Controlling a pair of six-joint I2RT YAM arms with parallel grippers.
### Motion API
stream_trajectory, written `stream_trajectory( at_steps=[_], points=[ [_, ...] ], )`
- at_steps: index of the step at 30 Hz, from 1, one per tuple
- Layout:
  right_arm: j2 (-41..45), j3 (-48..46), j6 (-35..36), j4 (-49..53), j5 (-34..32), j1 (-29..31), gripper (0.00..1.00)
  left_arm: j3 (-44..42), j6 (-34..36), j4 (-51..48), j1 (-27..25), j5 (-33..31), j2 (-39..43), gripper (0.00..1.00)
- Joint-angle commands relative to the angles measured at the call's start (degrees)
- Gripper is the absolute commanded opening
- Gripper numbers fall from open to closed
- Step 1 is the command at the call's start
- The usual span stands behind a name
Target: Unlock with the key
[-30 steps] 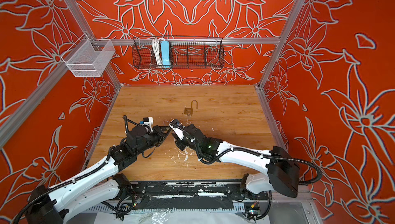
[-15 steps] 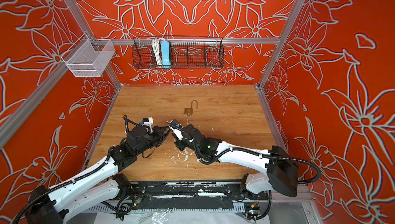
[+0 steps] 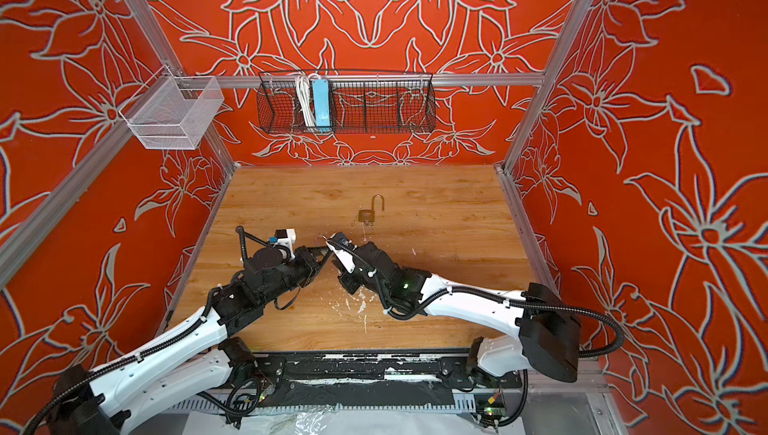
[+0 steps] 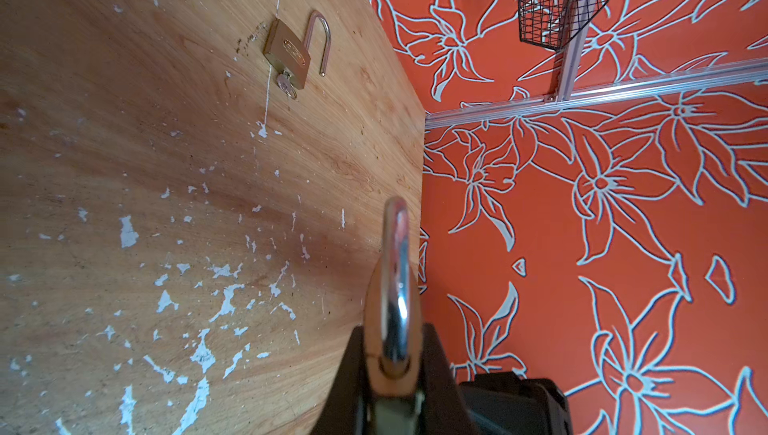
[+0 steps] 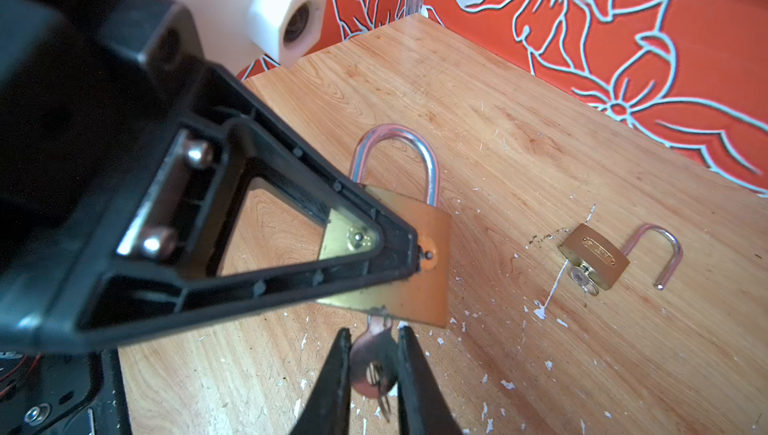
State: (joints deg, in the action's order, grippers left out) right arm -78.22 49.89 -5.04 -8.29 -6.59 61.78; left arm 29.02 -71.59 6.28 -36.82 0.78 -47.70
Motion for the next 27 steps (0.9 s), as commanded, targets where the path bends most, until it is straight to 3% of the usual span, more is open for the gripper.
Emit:
stream_trajectory(
  at_steps=[1, 8, 16, 20, 27],
  points=[
    [1.0, 2.1, -2.3, -0.1, -0.3, 0.4, 0.00, -0.9, 3.3, 4.0, -0.1, -3.1, 1.5, 0.00],
    [2.1, 2.2, -5.6, -1.3, 2.6, 0.4, 0.00, -3.9, 11.0, 11.6, 0.0, -2.1, 2.5, 0.00],
    [3.5, 0.5, -8.9, -5.0, 6.0, -0.1, 0.00, -8.9, 13.5, 20.8, 0.0, 0.1, 4.1, 0.00],
    [3.4, 1.2, -8.5, -3.8, 6.1, -0.2, 0.00, -8.6, 15.0, 18.5, 0.1, -0.2, 6.0, 0.00],
    [7.8, -2.7, -6.7, -2.1, 2.2, -0.2, 0.37, -4.2, 22.2, 7.1, 2.0, 2.0, 9.6, 0.00]
  ],
)
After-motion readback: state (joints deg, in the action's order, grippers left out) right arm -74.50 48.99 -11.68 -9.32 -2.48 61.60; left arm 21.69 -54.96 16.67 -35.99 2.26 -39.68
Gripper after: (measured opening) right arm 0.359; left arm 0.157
